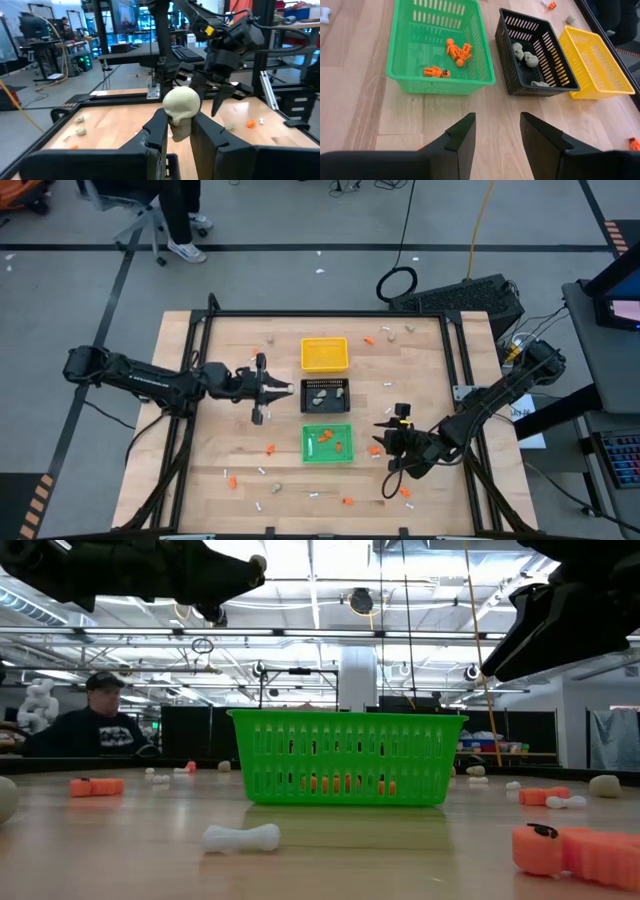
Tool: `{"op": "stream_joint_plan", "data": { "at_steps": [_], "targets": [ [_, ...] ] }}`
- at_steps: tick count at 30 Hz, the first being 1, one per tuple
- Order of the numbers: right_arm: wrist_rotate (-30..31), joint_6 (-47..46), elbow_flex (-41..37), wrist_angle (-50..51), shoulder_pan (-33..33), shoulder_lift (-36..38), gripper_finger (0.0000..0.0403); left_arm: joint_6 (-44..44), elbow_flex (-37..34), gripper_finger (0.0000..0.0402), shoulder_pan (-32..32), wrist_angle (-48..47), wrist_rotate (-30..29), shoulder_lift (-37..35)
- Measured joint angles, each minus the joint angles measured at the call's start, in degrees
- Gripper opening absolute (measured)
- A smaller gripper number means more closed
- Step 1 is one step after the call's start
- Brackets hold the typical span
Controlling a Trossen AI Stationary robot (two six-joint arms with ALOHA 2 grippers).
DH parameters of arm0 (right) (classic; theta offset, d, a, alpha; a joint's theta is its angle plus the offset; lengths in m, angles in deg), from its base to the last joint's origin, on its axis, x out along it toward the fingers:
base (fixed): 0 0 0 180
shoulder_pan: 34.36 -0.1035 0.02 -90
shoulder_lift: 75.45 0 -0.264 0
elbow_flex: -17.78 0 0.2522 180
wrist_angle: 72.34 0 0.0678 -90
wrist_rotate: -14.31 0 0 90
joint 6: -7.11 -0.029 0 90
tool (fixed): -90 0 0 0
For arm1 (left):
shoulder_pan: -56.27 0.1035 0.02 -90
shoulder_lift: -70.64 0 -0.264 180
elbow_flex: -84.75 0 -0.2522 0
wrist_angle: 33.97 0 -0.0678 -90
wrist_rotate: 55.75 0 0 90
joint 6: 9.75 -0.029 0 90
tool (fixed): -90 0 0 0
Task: Sort Halloween decoration
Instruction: Put the gray skull toy into the black basket
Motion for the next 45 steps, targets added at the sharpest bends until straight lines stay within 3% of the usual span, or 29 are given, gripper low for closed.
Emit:
{"op": "stream_joint_plan", "data": {
  "at_steps": [12,35,45],
  "targets": [
    [0.1,0.8,0.0,-0.4,0.3,0.0,0.0139,-1.7,0.0,0.0061,-0.7,0.0,0.0,0.0],
    [-0.1,0.8,0.0,-0.3,0.3,0.0,0.0139,-47.8,0.0,0.0061,-0.6,-0.3,0.0,0.0],
    [-0.1,0.8,0.0,-0.2,0.3,0.0,0.0139,-49.6,0.0,0.0061,-0.6,-0.3,-0.2,0.0]
  ]
}}
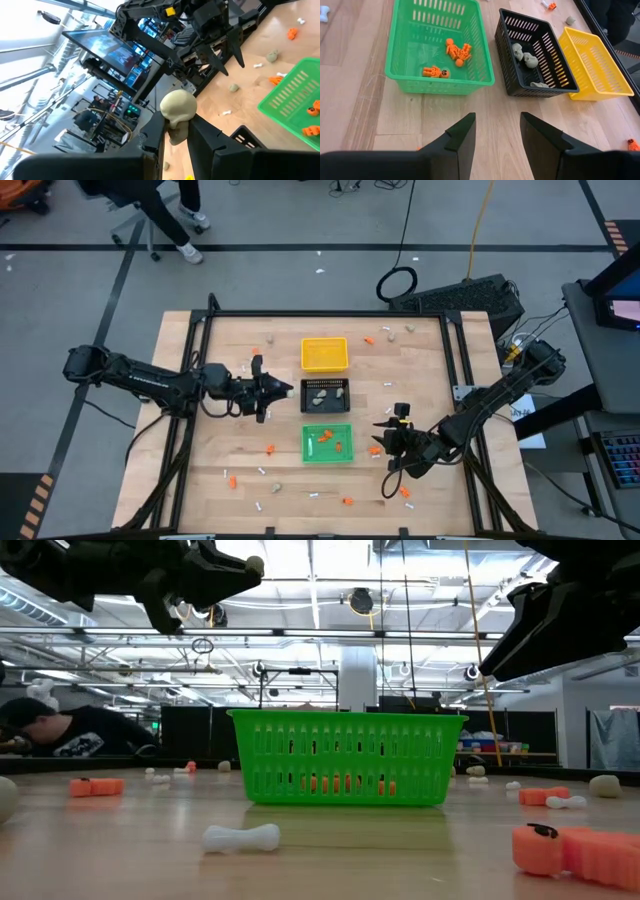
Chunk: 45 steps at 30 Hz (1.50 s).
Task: Sort Halloween decoration
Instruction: Put the gray skull toy into the black basket
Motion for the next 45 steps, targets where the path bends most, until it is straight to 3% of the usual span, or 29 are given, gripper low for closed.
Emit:
{"op": "stream_joint_plan", "data": {
  "at_steps": [4,12,36,40,45],
  "targets": [
    [0.0,0.0,0.0,0.0,0.0,0.0,0.0139,0.5,0.0,0.0061,0.0,0.0,0.0,0.0],
    [0.0,0.0,0.0,0.0,0.0,0.0,0.0139,12.8,0.0,0.0061,0.0,-0.1,0.0,0.0],
    [0.0,0.0,0.0,0.0,0.0,0.0,0.0139,69.5,0.0,0.0061,0.0,-0.6,0.0,0.0],
    [0.0,0.0,0.0,0.0,0.0,0.0,0.0139,72.0,0.0,0.0061,0.0,-0.6,0.0,0.0],
    [0.0,0.0,0.0,0.0,0.0,0.0,0.0139,66.2,0.0,0.0061,0.0,-0.6,0.0,0.0]
  ]
}}
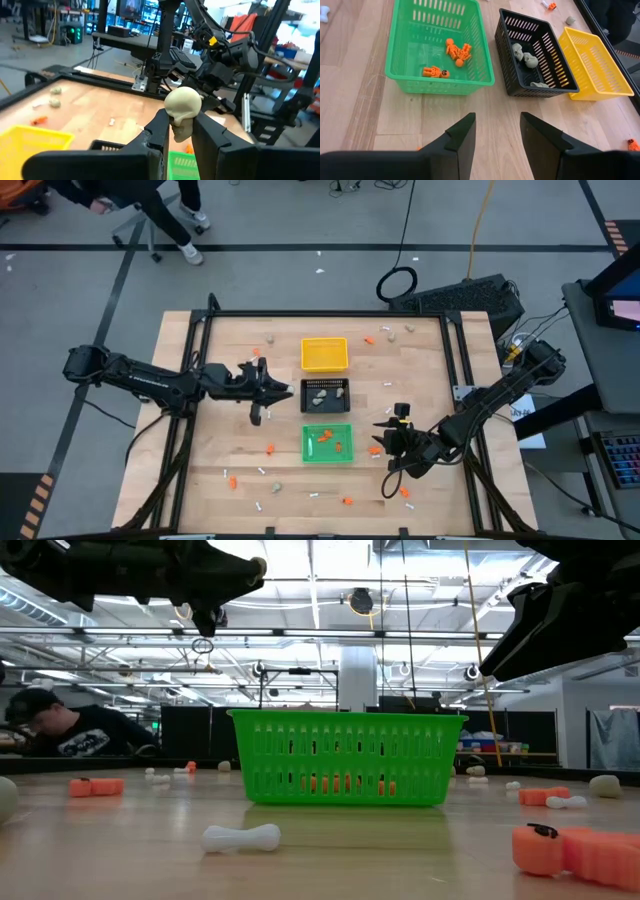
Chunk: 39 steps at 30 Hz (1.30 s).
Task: Sort Halloween decoration
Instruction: Put the gray skull toy into the black basket
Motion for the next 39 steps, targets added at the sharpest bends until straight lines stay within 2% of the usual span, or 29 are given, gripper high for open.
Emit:
{"op": "stream_joint_plan", "data": {
  "at_steps": [12,17,25,39],
  "targets": [
    [0.1,0.0,0.0,0.0,0.0,0.0,0.0139,-2.2,0.0,0.0061,0.0,0.1,-2.8,0.0],
    [0.2,0.2,0.0,0.0,0.0,0.0,0.0139,-5.0,1.9,0.0061,0.0,-7.2,-3.0,0.0],
    [0.2,0.4,0.0,-0.1,0.0,0.0,0.0139,-6.5,9.9,0.0061,0.3,-18.1,-4.4,4.0],
    [0.2,0.6,0.0,-0.2,0.0,0.0,0.0139,-6.8,29.1,0.0061,3.0,-38.7,-4.2,22.0]
  ]
}}
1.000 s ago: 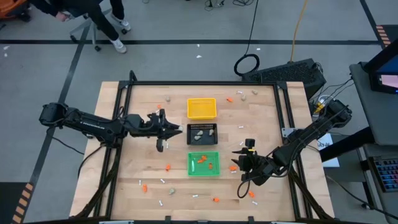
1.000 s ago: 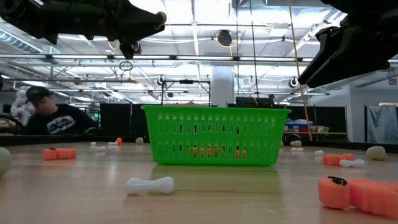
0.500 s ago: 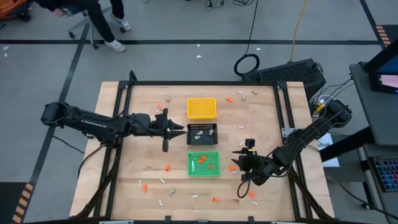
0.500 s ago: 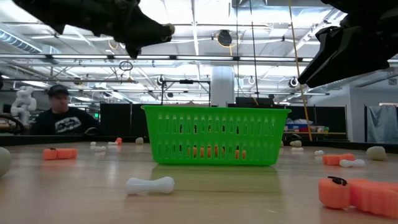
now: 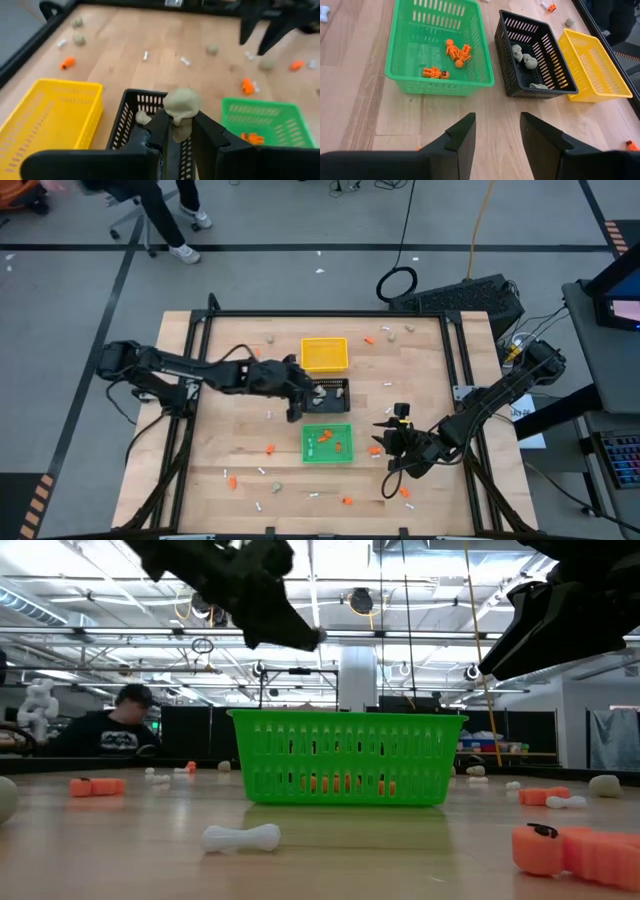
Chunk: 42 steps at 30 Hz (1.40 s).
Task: Sort Halloween decoration
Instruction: Put the gray skull toy into the black basket
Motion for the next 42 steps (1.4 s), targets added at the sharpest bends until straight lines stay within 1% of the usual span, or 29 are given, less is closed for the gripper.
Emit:
{"op": "stream_joint_plan", "data": {
  "at_steps": [7,10,12,23,30,33,42],
  "targets": [
    [0.0,0.0,0.0,0.4,0.0,0.0,0.0139,-0.3,8.3,0.0061,2.1,-10.7,0.1,7.6],
    [-0.1,-0.1,0.0,0.5,0.0,0.0,0.0139,-2.6,10.6,0.0061,2.6,-13.5,0.1,10.5],
    [-0.2,-0.2,0.0,0.6,0.0,0.0,0.0139,-2.9,11.6,0.0061,2.8,-13.2,0.1,12.3],
    [-0.2,-0.5,0.0,0.9,0.0,0.0,0.0139,-2.8,13.6,0.0061,4.1,-13.9,0.4,17.9],
    [-0.1,-0.6,0.0,0.8,0.0,0.0,0.0139,-3.0,13.6,0.0061,4.2,-16.7,1.4,17.9],
    [-0.1,-0.6,0.0,0.8,0.0,0.0,0.0139,-4.4,13.6,0.0061,4.2,-16.4,1.5,17.9],
    [-0.2,-0.7,0.0,0.8,0.0,0.0,0.0139,-5.4,13.6,0.0061,4.2,-16.6,2.1,20.7]
  ]
}}
